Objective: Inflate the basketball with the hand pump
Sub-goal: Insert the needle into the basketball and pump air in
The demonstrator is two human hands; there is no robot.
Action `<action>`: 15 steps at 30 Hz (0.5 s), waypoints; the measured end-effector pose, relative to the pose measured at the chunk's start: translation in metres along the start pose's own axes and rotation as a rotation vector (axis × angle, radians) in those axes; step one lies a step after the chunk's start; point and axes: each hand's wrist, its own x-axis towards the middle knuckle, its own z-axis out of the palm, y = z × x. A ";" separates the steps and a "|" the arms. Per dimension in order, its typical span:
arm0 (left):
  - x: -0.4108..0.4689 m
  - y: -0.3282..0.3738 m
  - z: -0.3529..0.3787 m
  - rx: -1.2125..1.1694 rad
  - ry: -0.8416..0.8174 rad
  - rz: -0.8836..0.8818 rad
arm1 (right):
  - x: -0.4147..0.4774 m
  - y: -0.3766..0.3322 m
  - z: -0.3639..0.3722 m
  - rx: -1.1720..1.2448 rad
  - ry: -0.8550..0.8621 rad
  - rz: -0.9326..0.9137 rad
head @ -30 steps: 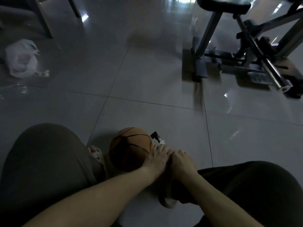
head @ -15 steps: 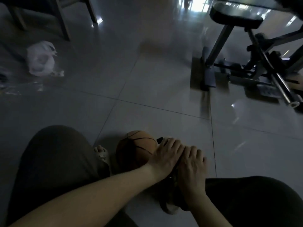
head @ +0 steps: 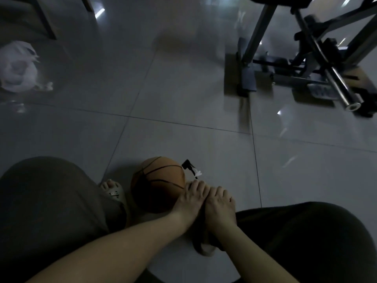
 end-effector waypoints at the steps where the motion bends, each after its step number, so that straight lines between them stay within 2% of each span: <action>1: 0.001 -0.001 -0.004 -0.031 0.002 0.004 | 0.000 0.001 -0.003 0.047 -0.006 -0.009; 3: 0.001 -0.003 -0.014 -0.121 0.025 0.000 | 0.000 0.003 -0.014 0.148 -0.004 -0.001; 5: 0.007 -0.007 -0.029 -0.207 0.074 -0.003 | -0.003 0.005 -0.030 0.225 0.083 0.030; 10: 0.023 -0.019 -0.125 -0.293 0.370 0.065 | -0.021 0.021 -0.097 0.284 0.576 0.031; 12: 0.025 -0.022 -0.147 -0.321 0.456 0.070 | -0.026 0.025 -0.115 0.304 0.703 0.033; 13: 0.023 -0.021 -0.147 -0.326 0.465 0.068 | -0.029 0.023 -0.117 0.311 0.729 0.037; 15: 0.018 -0.018 -0.128 -0.328 0.430 0.050 | -0.028 0.016 -0.107 0.258 0.679 0.029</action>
